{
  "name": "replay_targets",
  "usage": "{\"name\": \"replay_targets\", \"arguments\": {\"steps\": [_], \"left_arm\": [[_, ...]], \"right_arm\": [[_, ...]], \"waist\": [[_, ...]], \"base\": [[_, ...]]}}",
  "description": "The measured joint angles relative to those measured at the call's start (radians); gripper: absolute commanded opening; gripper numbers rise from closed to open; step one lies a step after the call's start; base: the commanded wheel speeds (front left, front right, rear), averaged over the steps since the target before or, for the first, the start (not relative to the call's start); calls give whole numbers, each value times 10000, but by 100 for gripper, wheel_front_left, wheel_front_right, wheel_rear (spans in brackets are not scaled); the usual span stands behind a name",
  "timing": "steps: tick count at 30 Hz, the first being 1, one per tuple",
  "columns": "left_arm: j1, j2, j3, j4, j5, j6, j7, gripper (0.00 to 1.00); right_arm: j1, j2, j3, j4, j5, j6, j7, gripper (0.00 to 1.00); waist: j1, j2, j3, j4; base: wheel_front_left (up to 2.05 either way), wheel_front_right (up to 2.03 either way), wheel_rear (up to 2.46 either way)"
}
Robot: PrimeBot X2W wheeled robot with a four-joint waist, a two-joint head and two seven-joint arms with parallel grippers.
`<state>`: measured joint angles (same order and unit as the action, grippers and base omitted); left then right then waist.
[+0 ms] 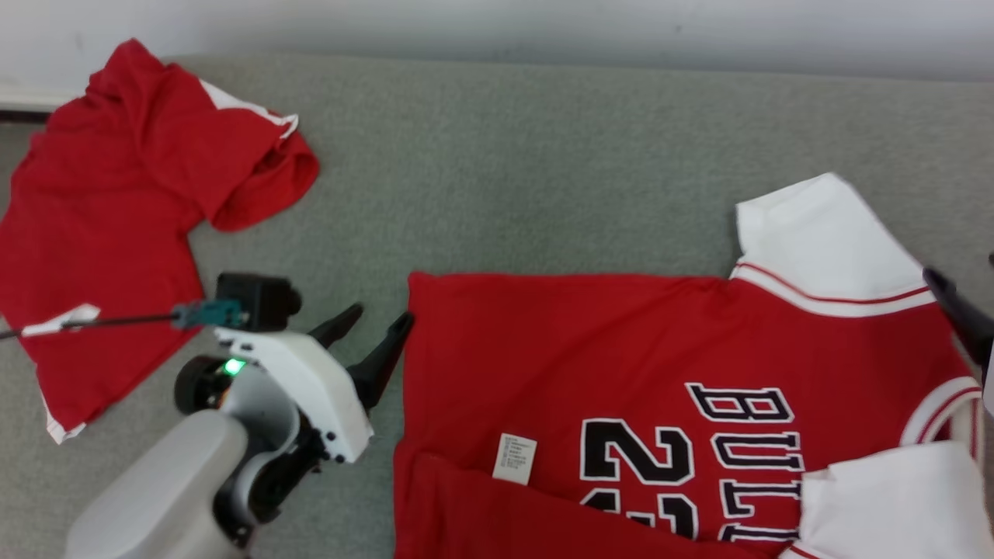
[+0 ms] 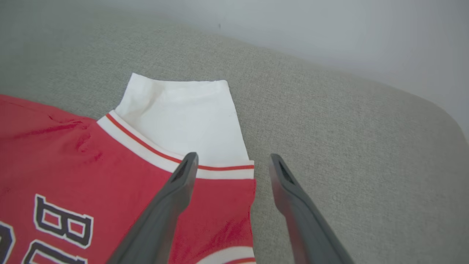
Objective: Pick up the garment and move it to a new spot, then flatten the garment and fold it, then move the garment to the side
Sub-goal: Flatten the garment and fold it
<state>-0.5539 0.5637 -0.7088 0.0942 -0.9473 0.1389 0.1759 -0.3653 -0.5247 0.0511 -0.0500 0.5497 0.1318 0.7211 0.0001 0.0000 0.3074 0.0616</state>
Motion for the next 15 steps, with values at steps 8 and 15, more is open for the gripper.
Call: {"name": "replay_targets", "arguments": {"steps": [8, 15], "left_arm": [[-1478, -1108, -303, 1557, 130, -794, 54, 100], [-2165, -1726, -466, 2328, 65, -1404, 27, 100]], "right_arm": [[-2117, 276, 194, 1471, -930, 0, 165, 100], [-2784, 343, 199, 2529, -1277, 0, 215, 100]], "waist": [[1, 0, 1295, 762], [0, 0, 1768, 1325]], "base": [[0, 0, 0], [0, 0, 0]]}}
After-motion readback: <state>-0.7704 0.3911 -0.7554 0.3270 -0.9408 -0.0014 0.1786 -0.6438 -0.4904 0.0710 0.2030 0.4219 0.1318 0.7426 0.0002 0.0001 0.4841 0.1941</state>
